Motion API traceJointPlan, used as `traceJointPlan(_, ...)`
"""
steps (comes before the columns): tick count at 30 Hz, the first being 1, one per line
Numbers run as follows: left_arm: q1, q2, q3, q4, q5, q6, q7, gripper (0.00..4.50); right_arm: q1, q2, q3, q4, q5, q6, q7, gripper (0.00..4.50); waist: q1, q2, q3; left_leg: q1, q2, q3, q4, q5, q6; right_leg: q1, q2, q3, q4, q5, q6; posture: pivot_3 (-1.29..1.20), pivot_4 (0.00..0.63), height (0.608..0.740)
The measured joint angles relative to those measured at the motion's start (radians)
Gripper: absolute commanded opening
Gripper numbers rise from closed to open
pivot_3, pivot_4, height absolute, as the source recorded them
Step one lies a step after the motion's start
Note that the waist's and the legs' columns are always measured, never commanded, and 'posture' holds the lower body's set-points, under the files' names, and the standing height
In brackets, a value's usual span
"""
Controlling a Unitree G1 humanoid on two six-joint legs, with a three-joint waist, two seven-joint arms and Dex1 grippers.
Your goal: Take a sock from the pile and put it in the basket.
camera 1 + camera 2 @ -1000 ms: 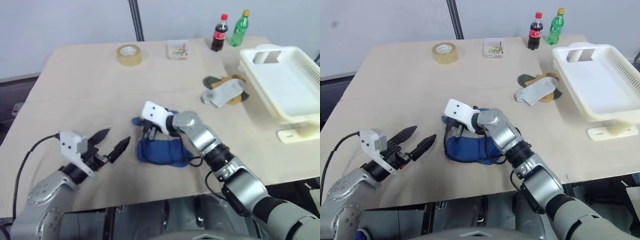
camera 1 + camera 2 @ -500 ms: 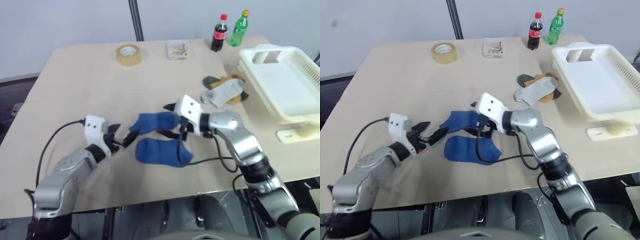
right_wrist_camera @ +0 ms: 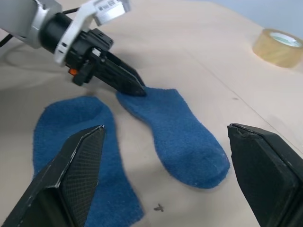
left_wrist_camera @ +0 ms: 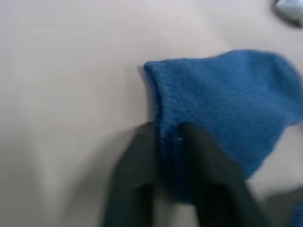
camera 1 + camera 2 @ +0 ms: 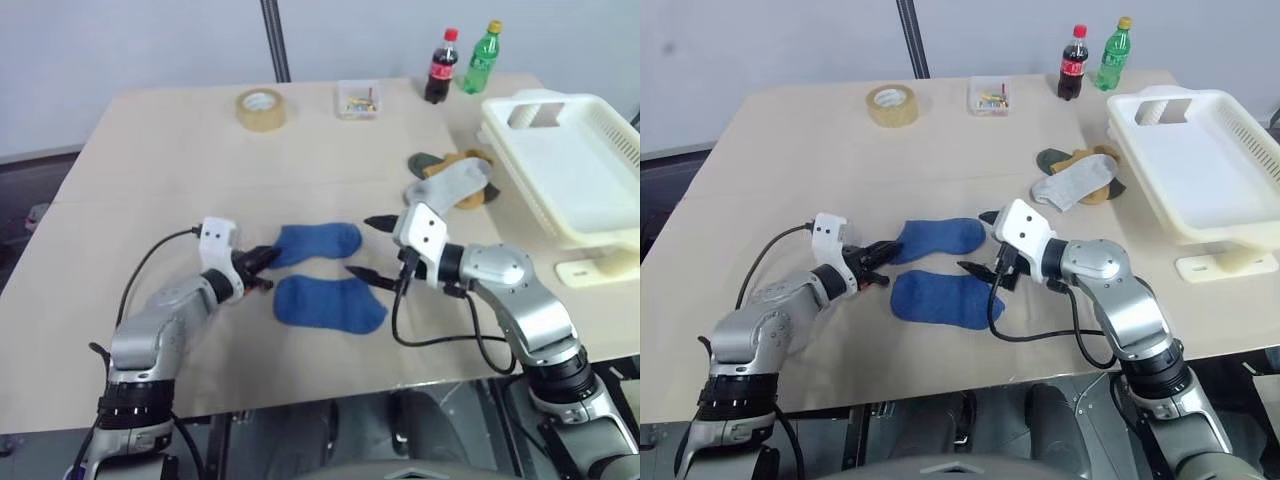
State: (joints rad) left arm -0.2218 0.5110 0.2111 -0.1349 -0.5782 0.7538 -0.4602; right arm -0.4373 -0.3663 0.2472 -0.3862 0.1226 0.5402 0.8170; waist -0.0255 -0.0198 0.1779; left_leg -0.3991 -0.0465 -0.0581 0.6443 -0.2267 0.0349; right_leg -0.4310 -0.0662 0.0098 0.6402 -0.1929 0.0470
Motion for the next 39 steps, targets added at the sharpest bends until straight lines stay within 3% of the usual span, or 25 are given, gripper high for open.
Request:
traceJointPlan(4,0.011,0.043,0.126,-0.008,-0.090,0.046,-0.024,0.06,-0.001,-0.002,-0.001,0.009,0.004,-0.019,-0.018,4.28,-0.001,-0.001,0.000,0.000,0.000,0.000,0.000,0.000,0.000,0.000,0.000,0.000,0.000,0.000,0.000,0.00,0.150,0.740)
traceJointPlan(9,-0.047,0.271,0.291,-0.011,-0.201,0.165,-0.084,0.06,-0.003,0.000,-0.010,0.048,0.011,-0.047,-0.037,4.28,0.002,-0.002,0.001,-0.001,0.000,-0.001,0.001,0.000,0.000,0.000,0.001,-0.002,0.000,0.000,0.000,0.00,0.150,0.740)
traceJointPlan(10,-0.055,0.282,0.301,-0.013,-0.205,0.170,-0.086,0.06,-0.003,0.000,-0.011,0.050,0.011,-0.047,-0.038,4.28,0.004,-0.002,0.001,-0.001,0.000,-0.001,0.001,0.000,0.000,0.000,0.001,-0.002,-0.001,0.000,0.000,0.00,0.150,0.740)
traceJointPlan(11,-0.095,0.358,0.317,-0.015,-0.241,0.229,-0.115,0.06,-0.005,0.004,-0.012,0.059,0.014,-0.055,-0.042,4.28,0.011,-0.003,0.001,-0.001,-0.001,-0.001,0.001,0.000,0.000,0.001,0.000,-0.002,-0.001,0.000,0.001,0.00,0.150,0.740)
traceJointPlan(14,-0.221,0.441,0.226,-0.032,-0.272,0.341,-0.140,0.06,-0.009,0.006,-0.021,0.080,0.020,-0.067,-0.051,4.28,0.018,-0.004,0.002,-0.001,-0.001,-0.004,0.002,0.000,0.000,0.003,0.000,-0.005,-0.003,0.000,0.001,0.00,0.150,0.740)
traceJointPlan(16,-0.309,0.424,0.134,-0.060,-0.285,0.397,-0.134,0.06,-0.010,0.009,-0.024,0.084,0.022,-0.069,-0.061,4.28,0.017,-0.003,0.002,0.000,-0.002,-0.004,0.002,0.000,0.000,0.005,0.000,-0.005,-0.003,0.000,0.001,0.00,0.150,0.740)
traceJointPlan(19,-0.412,0.181,-0.095,-0.021,-0.206,0.379,-0.086,0.06,-0.005,0.006,-0.037,0.092,0.023,-0.056,-0.090,4.28,0.027,0.000,0.000,0.003,-0.003,-0.005,0.002,0.002,-0.003,0.009,-0.001,-0.006,-0.003,0.000,0.001,0.00,0.150,0.740)
traceJointPlan(20,-0.416,0.093,-0.167,0.025,-0.175,0.366,-0.074,0.66,-0.005,0.011,-0.039,0.090,0.024,-0.036,-0.105,4.28,0.029,-0.001,0.000,0.002,-0.003,-0.005,0.003,0.002,-0.003,0.010,0.000,-0.006,-0.004,0.000,0.001,0.00,0.150,0.740)
traceJointPlan(21,-0.410,0.018,-0.235,0.074,-0.150,0.358,-0.068,0.97,-0.005,0.017,-0.039,0.089,0.025,-0.016,-0.119,4.28,0.028,-0.002,0.001,0.001,-0.003,-0.005,0.004,0.002,-0.003,0.008,0.000,-0.006,-0.004,0.000,0.001,0.00,0.150,0.740)
traceJointPlan(22,-0.388,-0.049,-0.319,0.121,-0.123,0.352,-0.067,1.74,-0.002,0.018,-0.041,0.086,0.027,0.035,-0.143,4.28,0.010,-0.007,0.003,-0.003,-0.001,-0.002,0.004,0.002,-0.004,0.002,0.001,-0.002,-0.002,0.000,0.000,0.00,0.150,0.740)
traceJointPlan(23,-0.389,-0.049,-0.321,0.124,-0.111,0.341,-0.065,2.14,0.004,0.017,-0.048,0.086,0.028,0.064,-0.156,4.28,-0.004,-0.008,0.004,-0.007,0.000,0.001,0.004,0.003,-0.004,-0.006,0.002,0.002,0.002,0.000,0.000,0.00,0.150,0.740)
traceJointPlan(24,-0.391,-0.048,-0.316,0.124,-0.108,0.335,-0.063,2.23,0.005,0.017,-0.050,0.087,0.028,0.071,-0.159,4.28,-0.010,-0.008,0.004,-0.009,0.000,0.001,0.004,0.003,-0.004,-0.010,0.001,0.003,0.004,0.000,0.000,0.00,0.150,0.740)
traceJointPlan(26,-0.394,-0.032,-0.254,0.110,-0.103,0.282,-0.073,2.23,-0.007,0.038,-0.053,0.098,0.027,0.135,-0.197,4.28,-0.019,-0.007,0.004,-0.014,0.003,0.002,0.004,0.004,-0.007,-0.017,0.001,0.005,0.006,0.002,-0.002,0.00,0.150,0.740)
traceJointPlan(32,-0.306,0.142,-0.136,0.059,-0.014,0.080,-0.162,2.23,-0.100,0.139,-0.049,0.231,0.026,0.245,-0.277,4.28,-0.010,-0.006,0.003,-0.014,0.005,0.004,0.003,0.004,-0.006,-0.016,0.005,0.004,0.004,0.003,-0.005,0.00,0.150,0.740)
traceJointPlan(36,-0.231,0.139,-0.175,0.077,0.076,0.009,-0.163,2.23,-0.131,0.176,-0.030,0.293,0.025,0.258,-0.287,4.28,0.013,-0.006,0.003,-0.016,0.000,0.002,0.005,0.004,-0.006,-0.015,0.002,0.002,0.002,0.004,-0.004,0.00,0.150,0.740)
traceJointPlan(39,-0.238,0.071,-0.194,0.174,0.154,-0.056,-0.112,2.23,-0.146,0.186,0.001,0.347,0.021,0.260,-0.281,4.28,0.021,-0.006,0.003,-0.016,0.000,-0.001,0.006,0.004,-0.006,-0.014,0.002,-0.001,0.002,0.004,-0.004,0.00,0.150,0.740)
